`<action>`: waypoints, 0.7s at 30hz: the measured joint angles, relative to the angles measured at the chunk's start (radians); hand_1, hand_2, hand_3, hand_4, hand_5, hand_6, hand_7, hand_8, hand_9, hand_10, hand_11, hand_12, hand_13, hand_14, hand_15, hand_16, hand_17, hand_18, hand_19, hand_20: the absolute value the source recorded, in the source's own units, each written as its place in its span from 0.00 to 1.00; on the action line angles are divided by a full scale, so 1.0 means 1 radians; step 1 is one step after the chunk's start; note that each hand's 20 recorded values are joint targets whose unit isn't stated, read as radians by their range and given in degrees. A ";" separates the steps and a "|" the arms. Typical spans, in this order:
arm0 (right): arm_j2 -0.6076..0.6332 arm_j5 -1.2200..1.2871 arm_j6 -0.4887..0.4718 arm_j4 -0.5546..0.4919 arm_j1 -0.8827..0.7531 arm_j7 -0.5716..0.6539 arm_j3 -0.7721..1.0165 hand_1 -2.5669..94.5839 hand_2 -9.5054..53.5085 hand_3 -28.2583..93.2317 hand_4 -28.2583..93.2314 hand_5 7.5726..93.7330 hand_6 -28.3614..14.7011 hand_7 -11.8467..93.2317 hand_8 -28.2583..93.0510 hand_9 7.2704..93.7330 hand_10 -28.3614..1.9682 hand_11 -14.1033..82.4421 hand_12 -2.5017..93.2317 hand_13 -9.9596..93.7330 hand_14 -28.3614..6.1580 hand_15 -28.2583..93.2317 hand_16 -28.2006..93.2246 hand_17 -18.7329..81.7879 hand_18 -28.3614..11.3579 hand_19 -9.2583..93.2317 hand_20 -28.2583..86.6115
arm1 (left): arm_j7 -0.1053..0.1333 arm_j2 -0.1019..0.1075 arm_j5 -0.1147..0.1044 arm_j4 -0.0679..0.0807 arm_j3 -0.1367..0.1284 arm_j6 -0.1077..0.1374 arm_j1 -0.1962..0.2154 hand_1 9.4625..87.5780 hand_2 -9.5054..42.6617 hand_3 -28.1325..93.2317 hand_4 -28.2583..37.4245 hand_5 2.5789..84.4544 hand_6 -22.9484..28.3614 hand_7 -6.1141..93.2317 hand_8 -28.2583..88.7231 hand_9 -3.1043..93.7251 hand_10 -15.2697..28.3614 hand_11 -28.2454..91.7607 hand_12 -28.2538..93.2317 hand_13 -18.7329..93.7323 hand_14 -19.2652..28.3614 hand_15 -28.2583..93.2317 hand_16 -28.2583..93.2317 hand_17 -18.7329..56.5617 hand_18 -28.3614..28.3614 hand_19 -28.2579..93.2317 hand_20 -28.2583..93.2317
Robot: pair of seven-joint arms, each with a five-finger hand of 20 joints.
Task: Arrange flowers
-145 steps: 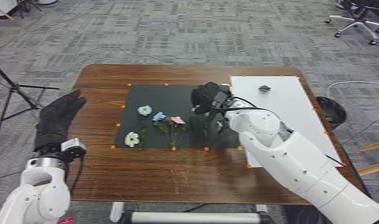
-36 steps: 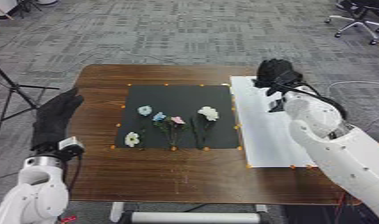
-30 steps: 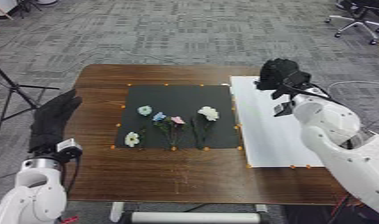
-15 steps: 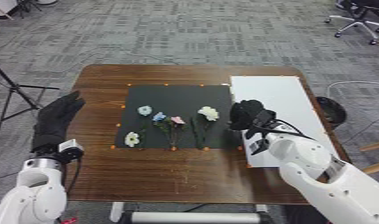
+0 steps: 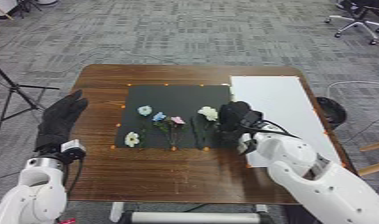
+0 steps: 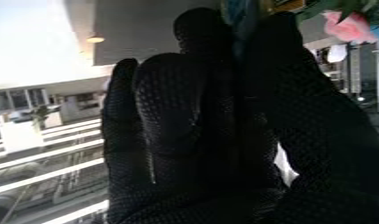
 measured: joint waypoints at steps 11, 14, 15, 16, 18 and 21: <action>-0.017 0.016 -0.061 -0.002 0.017 -0.013 0.013 0.42 0.00 0.78 0.11 0.69 0.70 0.31 0.15 0.77 0.54 0.33 0.23 0.81 0.58 0.71 0.50 0.47 0.21 0.62 0.70 | -0.011 -0.002 0.000 0.000 0.000 0.000 -0.005 0.19 0.20 0.80 0.08 0.42 0.51 0.18 0.19 0.46 0.64 0.37 0.34 0.46 0.74 0.30 0.25 0.29 0.70 0.28 0.35; -0.017 0.022 -0.085 -0.006 0.021 -0.021 0.028 0.41 0.00 0.78 0.10 0.67 0.68 0.30 0.15 0.76 0.53 0.32 0.23 0.80 0.56 0.71 0.50 0.46 0.21 0.61 0.70 | -0.011 -0.003 0.000 0.000 0.000 0.000 -0.005 0.19 0.20 0.80 0.08 0.42 0.51 0.18 0.19 0.46 0.64 0.38 0.34 0.46 0.74 0.30 0.25 0.29 0.70 0.28 0.35; -0.016 0.023 -0.092 -0.008 0.023 -0.023 0.034 0.40 0.00 0.78 0.10 0.67 0.68 0.30 0.15 0.75 0.53 0.32 0.23 0.79 0.56 0.71 0.50 0.46 0.21 0.61 0.70 | -0.011 -0.003 0.000 0.000 0.000 -0.001 -0.005 0.19 0.20 0.80 0.08 0.42 0.51 0.18 0.19 0.46 0.64 0.38 0.34 0.46 0.74 0.30 0.25 0.29 0.70 0.28 0.35; -0.016 0.025 -0.097 -0.010 0.024 -0.024 0.040 0.40 0.00 0.78 0.10 0.66 0.68 0.30 0.15 0.74 0.52 0.32 0.23 0.79 0.55 0.71 0.50 0.46 0.21 0.60 0.69 | -0.011 -0.003 0.000 0.000 -0.001 -0.001 -0.005 0.19 0.20 0.80 0.08 0.43 0.51 0.18 0.19 0.47 0.64 0.38 0.34 0.46 0.74 0.30 0.25 0.29 0.70 0.28 0.35; -0.016 0.030 -0.107 -0.017 0.027 -0.026 0.056 0.39 0.00 0.78 0.10 0.65 0.67 0.29 0.16 0.73 0.52 0.31 0.23 0.78 0.54 0.71 0.50 0.46 0.21 0.59 0.68 | -0.012 -0.003 0.000 0.000 -0.001 -0.002 -0.005 0.19 0.20 0.80 0.08 0.43 0.51 0.18 0.19 0.47 0.64 0.38 0.34 0.46 0.75 0.30 0.25 0.29 0.70 0.28 0.35; -0.016 0.040 -0.122 -0.028 0.028 -0.030 0.087 0.35 0.00 0.78 0.11 0.64 0.66 0.28 0.16 0.72 0.50 0.30 0.23 0.76 0.49 0.68 0.48 0.46 0.21 0.55 0.66 | -0.011 -0.003 0.001 0.000 -0.001 -0.003 -0.005 0.19 0.20 0.79 0.08 0.44 0.51 0.18 0.19 0.47 0.64 0.38 0.34 0.46 0.75 0.30 0.25 0.29 0.70 0.28 0.35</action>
